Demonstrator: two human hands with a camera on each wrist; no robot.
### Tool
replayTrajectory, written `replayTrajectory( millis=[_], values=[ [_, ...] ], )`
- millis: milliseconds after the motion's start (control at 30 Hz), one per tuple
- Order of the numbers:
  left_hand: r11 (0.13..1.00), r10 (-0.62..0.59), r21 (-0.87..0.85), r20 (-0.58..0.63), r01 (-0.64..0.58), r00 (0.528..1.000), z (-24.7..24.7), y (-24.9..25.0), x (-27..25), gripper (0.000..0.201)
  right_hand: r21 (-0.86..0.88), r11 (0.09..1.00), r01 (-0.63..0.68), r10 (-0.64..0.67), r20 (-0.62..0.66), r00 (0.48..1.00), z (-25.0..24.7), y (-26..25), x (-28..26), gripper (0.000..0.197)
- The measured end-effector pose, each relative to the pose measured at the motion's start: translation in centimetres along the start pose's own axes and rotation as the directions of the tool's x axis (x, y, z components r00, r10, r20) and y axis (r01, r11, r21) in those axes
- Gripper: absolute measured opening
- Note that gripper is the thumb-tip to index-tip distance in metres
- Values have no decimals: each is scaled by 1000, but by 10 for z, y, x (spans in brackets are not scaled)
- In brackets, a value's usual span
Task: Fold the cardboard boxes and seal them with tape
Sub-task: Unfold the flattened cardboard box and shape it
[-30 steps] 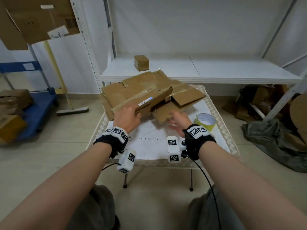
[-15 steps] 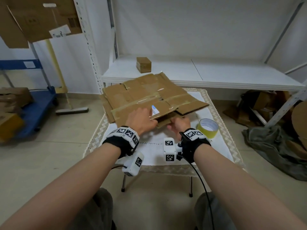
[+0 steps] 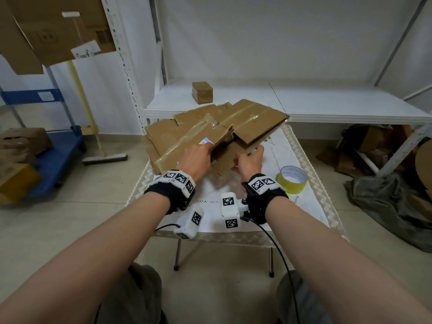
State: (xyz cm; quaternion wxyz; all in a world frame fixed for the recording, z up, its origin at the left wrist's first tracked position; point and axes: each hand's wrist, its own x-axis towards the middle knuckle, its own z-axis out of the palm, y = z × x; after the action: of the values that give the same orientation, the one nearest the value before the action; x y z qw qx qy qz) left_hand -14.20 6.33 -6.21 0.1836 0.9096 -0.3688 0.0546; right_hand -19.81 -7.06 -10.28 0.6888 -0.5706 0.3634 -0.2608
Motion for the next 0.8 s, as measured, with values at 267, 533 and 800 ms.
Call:
replayTrajectory(
  millis=[267, 533, 800],
  values=[
    [996, -1, -89, -256, -22, 967, -42, -2, 1, 32, 139, 989, -56, 33, 159, 987, -2, -23, -9, 41],
    [936, -118, -345, -495, -70, 861, -63, 5, 7, 25, 48, 981, 186, -181, -89, 979, -13, -30, -16, 50],
    [801, -322, -599, -412, 13, 852, -26, -2, -8, 26, -158, 920, 358, -380, -141, 914, -44, -16, -16, 31]
  ],
)
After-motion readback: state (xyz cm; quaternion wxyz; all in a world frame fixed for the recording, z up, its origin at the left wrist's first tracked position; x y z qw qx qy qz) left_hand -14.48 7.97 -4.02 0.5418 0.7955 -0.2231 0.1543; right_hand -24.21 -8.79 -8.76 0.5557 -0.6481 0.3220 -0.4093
